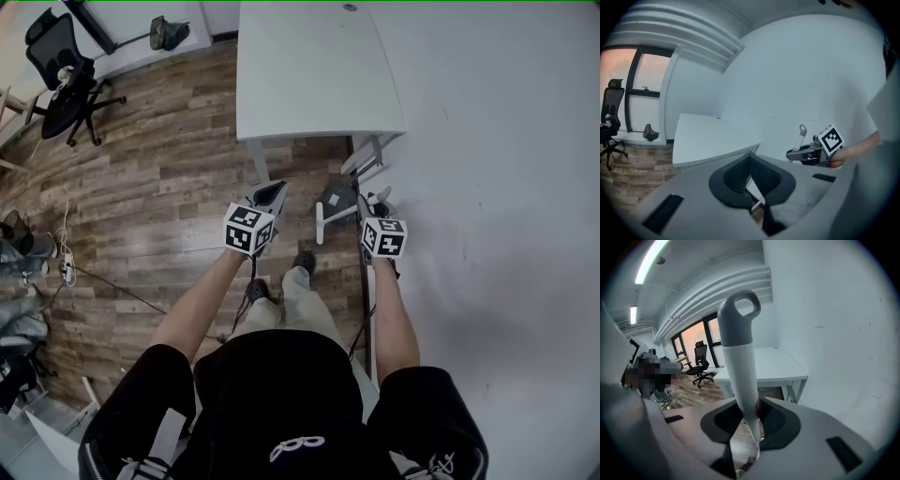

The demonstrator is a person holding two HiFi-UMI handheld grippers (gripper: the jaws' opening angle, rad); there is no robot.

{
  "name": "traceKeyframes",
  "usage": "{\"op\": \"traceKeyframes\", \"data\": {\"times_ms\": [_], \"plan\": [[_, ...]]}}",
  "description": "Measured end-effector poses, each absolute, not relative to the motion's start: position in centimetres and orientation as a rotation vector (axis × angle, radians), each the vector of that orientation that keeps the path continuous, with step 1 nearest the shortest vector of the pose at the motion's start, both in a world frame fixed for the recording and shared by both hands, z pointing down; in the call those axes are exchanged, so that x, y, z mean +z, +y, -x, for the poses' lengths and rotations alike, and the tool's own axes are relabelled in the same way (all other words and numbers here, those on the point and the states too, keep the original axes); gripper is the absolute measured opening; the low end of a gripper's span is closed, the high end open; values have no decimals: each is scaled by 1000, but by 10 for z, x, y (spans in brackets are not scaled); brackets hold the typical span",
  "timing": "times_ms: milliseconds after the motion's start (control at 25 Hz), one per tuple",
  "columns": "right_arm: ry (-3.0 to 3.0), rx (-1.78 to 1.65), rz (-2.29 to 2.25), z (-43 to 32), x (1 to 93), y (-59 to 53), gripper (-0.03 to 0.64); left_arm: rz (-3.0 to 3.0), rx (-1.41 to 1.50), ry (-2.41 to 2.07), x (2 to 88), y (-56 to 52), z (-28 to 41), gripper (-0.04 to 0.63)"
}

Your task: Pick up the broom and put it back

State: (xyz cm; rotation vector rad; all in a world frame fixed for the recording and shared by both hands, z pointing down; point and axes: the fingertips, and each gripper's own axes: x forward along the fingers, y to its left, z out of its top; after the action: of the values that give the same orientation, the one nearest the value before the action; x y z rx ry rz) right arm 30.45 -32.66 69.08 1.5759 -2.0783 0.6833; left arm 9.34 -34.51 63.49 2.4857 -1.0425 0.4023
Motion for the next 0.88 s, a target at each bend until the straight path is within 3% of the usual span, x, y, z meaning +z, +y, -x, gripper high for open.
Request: {"op": "traceKeyframes", "data": {"times_ms": [880], "plan": [[-1979,885,-1628,-390,791,-364,115,-2391,495,-1030,692,-388,-158,17]]}}
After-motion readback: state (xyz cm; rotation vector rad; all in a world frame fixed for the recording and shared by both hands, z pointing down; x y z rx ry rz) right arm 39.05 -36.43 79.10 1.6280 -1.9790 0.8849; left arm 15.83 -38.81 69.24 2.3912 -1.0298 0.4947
